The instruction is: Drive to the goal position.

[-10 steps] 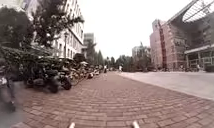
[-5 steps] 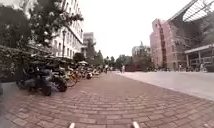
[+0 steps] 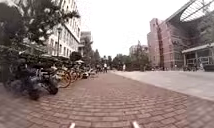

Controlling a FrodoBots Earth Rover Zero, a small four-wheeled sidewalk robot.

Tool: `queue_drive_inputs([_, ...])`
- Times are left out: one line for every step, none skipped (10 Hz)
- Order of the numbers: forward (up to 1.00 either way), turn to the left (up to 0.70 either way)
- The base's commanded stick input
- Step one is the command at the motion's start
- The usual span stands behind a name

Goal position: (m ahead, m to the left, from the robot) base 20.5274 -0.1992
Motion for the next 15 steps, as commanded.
queue_drive_inputs([0.70,0.00])
queue_drive_inputs([0.70,0.00])
queue_drive_inputs([0.70,0.00])
queue_drive_inputs([0.70,0.00])
queue_drive_inputs([0.70,0.00])
queue_drive_inputs([0.70,0.00])
queue_drive_inputs([0.70,0.00])
queue_drive_inputs([0.70,0.00])
queue_drive_inputs([0.70,0.00])
queue_drive_inputs([0.70,0.00])
queue_drive_inputs([0.70,0.00])
queue_drive_inputs([0.70,0.00])
queue_drive_inputs([0.70,0.00])
queue_drive_inputs([0.70,0.00])
queue_drive_inputs([0.70,0.00])
